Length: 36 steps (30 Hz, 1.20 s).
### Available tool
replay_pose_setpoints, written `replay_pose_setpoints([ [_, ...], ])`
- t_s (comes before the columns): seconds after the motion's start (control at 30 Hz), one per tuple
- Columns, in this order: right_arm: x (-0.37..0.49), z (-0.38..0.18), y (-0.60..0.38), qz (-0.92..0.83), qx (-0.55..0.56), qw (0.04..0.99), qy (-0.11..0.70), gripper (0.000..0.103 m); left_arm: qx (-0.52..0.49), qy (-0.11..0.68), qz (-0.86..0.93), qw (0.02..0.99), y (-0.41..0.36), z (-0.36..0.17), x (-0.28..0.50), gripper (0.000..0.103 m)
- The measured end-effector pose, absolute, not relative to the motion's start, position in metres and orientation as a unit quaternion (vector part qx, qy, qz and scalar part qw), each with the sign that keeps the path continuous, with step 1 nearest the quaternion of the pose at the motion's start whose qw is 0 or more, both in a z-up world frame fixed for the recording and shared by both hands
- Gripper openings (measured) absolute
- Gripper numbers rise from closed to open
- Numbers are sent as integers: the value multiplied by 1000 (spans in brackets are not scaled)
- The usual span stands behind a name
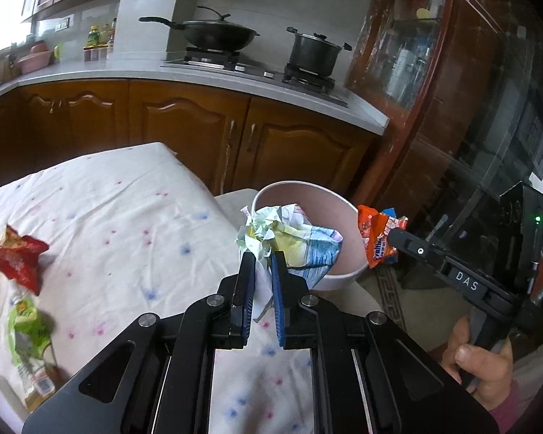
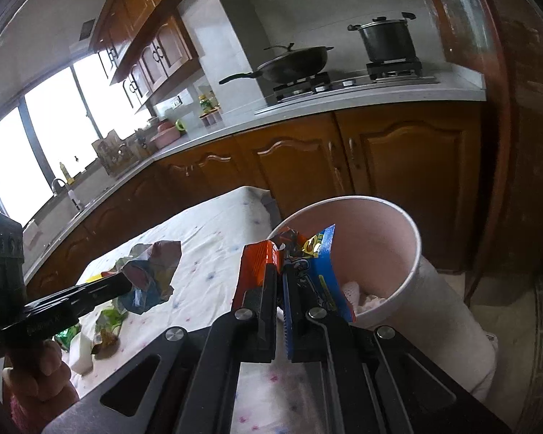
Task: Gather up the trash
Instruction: 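Carry both wrappers over the pink bucket and open both tools to drop them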
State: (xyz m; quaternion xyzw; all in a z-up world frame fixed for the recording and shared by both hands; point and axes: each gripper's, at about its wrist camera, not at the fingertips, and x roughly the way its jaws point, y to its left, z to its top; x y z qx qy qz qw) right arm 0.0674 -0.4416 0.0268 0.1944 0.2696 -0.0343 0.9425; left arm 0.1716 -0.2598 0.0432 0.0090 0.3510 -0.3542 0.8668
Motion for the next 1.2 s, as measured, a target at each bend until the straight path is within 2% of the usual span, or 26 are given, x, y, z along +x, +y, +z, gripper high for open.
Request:
replay_pose_setpoints([
  [0.47,80,17,-477,-55,216,934,279,3,31,382,-367,847,-321,30,200,8],
  [0.93,117,-10,-502,-58,226,912,337,4,89,424,-351,830,-390,3,230,9],
  [1.0,119,-13,-503,-60,225,911,341,7,89,431,-352,826,-392,-3,233,9],
  [1.13,122,-18,-509,-64,229,908,344,9,95,438,-355,820,-399,-10,235,11],
  [1.2,123,-20,-511,-65,231,907,346,14,94,441,-357,818,-400,-12,235,20],
])
